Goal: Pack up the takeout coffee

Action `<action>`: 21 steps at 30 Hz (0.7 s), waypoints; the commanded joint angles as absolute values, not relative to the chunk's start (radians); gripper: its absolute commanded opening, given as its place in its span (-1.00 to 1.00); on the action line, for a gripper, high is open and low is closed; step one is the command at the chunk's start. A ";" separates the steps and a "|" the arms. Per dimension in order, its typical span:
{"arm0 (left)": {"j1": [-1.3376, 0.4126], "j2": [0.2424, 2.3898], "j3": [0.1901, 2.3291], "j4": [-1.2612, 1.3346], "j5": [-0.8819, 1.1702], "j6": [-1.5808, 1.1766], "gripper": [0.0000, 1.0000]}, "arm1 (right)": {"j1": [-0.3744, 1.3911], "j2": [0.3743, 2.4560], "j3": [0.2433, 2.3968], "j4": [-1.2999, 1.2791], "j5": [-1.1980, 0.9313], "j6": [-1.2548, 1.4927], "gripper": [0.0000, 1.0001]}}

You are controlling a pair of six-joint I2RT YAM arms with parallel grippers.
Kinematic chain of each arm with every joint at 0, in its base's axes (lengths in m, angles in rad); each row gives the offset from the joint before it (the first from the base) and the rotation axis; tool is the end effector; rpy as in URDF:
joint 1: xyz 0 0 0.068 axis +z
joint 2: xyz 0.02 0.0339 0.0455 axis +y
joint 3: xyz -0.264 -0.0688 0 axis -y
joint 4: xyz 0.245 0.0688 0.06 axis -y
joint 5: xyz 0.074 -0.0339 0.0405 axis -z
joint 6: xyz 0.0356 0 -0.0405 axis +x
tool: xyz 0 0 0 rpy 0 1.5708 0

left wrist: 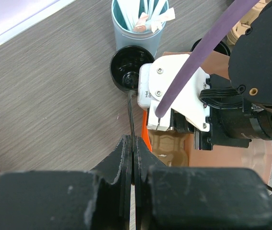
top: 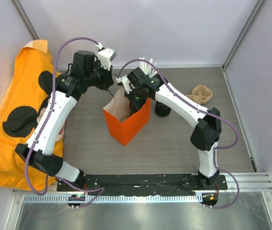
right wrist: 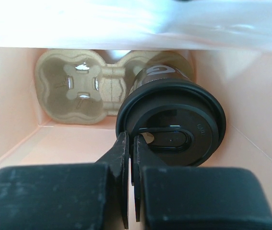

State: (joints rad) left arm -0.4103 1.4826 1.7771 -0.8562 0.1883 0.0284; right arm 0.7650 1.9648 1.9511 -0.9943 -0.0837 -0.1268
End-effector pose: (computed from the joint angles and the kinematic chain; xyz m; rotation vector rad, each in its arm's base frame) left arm 0.2780 -0.1282 0.4470 0.5768 2.0724 -0.4243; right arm 0.3049 0.2969 0.3213 -1.1551 2.3431 0.3407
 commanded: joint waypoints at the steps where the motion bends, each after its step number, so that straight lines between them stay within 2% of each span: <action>1: -0.411 1.456 1.775 -0.839 0.209 0.017 -1.00 | 0.770 1.956 1.948 -0.960 -0.072 -0.140 -0.98; 21: -0.411 1.448 1.709 -0.825 0.147 0.031 -1.00 | 0.770 1.962 1.917 -0.942 -0.071 -0.146 -0.98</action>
